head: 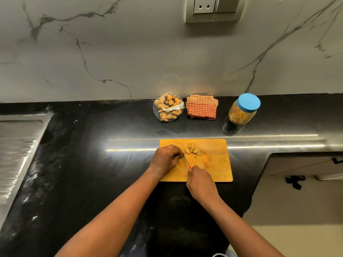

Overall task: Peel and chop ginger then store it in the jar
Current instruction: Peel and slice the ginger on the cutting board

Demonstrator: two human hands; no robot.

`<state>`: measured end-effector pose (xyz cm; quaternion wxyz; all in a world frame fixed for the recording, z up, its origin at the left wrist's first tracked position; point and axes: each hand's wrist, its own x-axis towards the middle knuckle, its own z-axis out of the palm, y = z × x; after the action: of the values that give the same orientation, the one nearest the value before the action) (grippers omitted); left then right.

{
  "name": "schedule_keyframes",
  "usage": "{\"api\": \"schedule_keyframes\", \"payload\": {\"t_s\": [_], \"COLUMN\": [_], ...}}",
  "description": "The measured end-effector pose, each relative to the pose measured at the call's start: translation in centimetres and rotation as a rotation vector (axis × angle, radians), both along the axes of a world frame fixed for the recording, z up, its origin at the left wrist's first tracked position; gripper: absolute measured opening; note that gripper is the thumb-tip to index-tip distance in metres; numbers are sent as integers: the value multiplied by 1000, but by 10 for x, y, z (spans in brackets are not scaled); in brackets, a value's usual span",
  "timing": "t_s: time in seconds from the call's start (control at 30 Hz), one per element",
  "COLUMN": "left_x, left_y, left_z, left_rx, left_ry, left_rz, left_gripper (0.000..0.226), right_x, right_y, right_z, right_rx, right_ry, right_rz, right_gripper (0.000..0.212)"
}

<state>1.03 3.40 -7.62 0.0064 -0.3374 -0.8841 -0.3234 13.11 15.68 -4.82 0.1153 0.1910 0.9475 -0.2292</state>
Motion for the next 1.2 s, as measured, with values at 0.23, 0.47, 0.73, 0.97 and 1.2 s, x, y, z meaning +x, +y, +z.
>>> {"api": "schedule_keyframes", "payload": {"t_s": [0.23, 0.47, 0.73, 0.97, 1.2], "left_x": [0, 6, 10, 11, 12], "left_y": [2, 4, 4, 4, 3], "left_z": [5, 7, 10, 9, 5], "left_rx": [-50, -112, -166, -164, -121], "left_ry": [-5, -21, 21, 2, -4], "left_rz": [3, 85, 137, 137, 131], "left_gripper": [12, 9, 7, 9, 8], "right_x": [11, 7, 8, 11, 2], "right_y": [7, 10, 17, 23, 13], "right_z": [0, 6, 22, 17, 17], "right_rx": [-21, -295, -1139, -1129, -267], "right_ry": [-20, 29, -322, -285, 33], "right_rz": [-48, -164, -637, -572, -73], "right_gripper": [27, 35, 30, 34, 37]}}
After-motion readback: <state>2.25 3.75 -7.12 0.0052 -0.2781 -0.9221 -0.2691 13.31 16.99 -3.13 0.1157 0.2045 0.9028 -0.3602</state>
